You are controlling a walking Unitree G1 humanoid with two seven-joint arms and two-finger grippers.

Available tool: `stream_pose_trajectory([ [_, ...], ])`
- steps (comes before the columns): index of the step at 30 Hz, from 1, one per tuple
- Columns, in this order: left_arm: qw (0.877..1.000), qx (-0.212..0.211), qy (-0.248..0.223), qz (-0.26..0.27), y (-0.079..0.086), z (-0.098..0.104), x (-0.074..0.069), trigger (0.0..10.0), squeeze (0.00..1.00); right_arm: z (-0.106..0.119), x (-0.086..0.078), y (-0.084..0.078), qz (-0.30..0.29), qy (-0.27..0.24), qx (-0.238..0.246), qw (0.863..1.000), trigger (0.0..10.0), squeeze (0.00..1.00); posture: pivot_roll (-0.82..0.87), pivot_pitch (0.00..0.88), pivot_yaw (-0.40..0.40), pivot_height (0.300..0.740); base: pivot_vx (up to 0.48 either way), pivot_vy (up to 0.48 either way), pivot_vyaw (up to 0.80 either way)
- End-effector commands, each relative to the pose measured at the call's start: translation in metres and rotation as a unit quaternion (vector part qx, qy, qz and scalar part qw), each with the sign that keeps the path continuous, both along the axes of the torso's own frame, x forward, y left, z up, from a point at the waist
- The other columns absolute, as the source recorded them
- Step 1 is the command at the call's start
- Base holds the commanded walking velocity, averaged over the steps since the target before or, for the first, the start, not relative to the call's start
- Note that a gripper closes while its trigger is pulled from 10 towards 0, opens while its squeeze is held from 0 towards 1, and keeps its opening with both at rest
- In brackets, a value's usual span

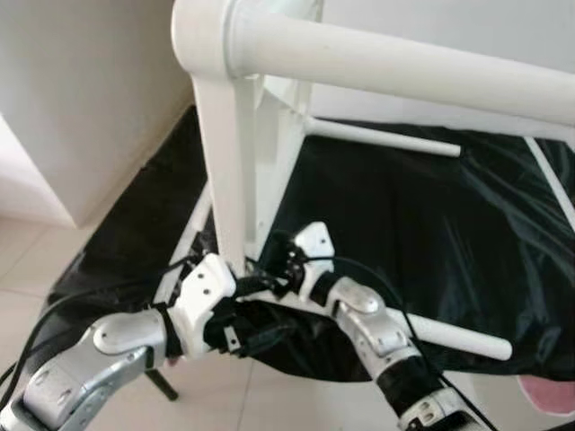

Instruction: Building children table

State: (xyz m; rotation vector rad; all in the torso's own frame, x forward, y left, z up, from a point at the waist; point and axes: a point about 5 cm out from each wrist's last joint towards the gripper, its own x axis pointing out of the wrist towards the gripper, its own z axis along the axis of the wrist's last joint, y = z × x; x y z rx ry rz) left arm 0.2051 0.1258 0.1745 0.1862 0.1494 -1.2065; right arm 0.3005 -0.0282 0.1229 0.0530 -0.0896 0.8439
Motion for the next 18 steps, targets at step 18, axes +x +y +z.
stream_pose_trajectory([
  [18,0.992,-0.004,0.068,-0.102,-0.004,-0.015,-0.016,10.0,0.00,0.010,-0.008,-0.119,-0.210,-0.086,-0.052,0.972,10.0,0.00,0.10,0.000,-0.018,0.740,0.000,0.000,0.00],
])
